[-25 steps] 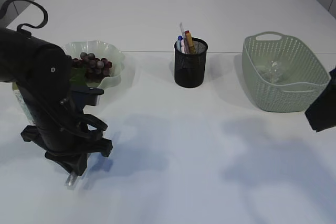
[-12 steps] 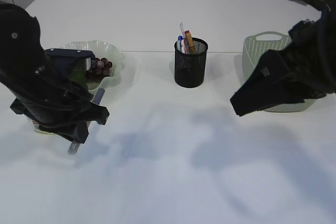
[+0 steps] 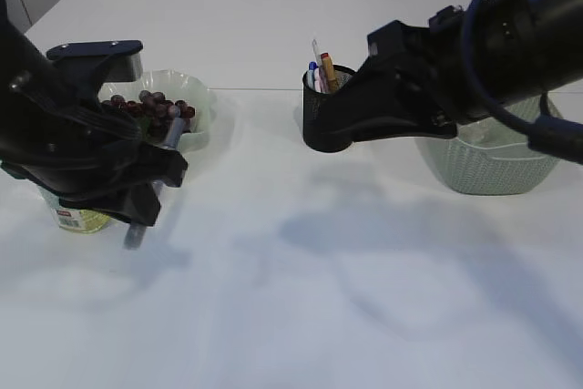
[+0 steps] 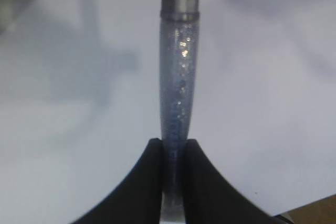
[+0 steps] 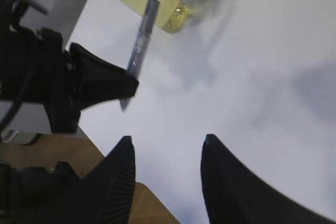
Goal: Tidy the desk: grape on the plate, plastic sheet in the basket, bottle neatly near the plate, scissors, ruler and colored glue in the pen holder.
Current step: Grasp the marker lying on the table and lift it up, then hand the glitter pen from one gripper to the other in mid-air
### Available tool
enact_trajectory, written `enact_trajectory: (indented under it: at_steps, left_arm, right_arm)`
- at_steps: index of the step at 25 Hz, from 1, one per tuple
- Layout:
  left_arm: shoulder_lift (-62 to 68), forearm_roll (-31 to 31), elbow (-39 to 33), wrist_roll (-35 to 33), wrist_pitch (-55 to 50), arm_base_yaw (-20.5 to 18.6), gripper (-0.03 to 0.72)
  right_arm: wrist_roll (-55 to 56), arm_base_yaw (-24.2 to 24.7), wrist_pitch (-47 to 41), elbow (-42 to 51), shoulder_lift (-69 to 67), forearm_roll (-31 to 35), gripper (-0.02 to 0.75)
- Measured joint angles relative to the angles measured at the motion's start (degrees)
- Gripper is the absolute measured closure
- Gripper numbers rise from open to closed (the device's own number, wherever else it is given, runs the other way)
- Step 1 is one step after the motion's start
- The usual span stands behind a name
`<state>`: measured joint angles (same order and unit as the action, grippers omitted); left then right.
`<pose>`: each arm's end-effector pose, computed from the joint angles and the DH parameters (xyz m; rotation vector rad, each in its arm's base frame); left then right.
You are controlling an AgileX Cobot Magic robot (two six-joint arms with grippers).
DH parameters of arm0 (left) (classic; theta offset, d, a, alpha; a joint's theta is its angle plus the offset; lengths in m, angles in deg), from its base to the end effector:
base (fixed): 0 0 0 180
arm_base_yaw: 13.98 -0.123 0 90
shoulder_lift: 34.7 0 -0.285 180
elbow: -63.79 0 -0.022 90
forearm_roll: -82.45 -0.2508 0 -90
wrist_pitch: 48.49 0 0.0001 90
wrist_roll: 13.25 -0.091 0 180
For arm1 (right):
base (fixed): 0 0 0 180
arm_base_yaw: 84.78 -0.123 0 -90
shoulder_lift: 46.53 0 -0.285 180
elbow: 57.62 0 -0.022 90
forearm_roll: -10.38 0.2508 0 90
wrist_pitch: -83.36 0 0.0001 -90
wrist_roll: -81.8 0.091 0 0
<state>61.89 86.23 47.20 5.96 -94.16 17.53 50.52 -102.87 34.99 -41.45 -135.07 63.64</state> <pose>0.2575 -0.1629 0.2428 0.2495 2.8058 -0.2962 0.2577 0.1416 0.3108 -0.4646 2.3888 1.0026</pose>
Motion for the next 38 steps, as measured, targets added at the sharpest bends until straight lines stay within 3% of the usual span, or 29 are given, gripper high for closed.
enact_trajectory:
  at_steps: [6,20,26,38]
  left_arm:
    - [-0.2,2.4,0.0,-0.1,2.2,5.7,0.627]
    - [-0.4,3.4,11.7,-0.1,-3.1,6.2,0.627]
    - [-0.4,3.9,13.0,-0.1,-3.6,7.9,0.627]
    - [-0.4,7.7,14.8,-2.2,-2.5,9.6,0.628]
  right_arm:
    - [-6.0,0.0,0.9,0.0,-4.0,13.2,0.395]
    - [-7.8,0.0,4.8,0.0,-4.7,19.4,0.39]
    - [-10.4,0.0,5.4,0.0,-5.1,24.3,0.284]
    - [-17.3,0.0,5.7,0.0,-7.0,32.3,0.268]
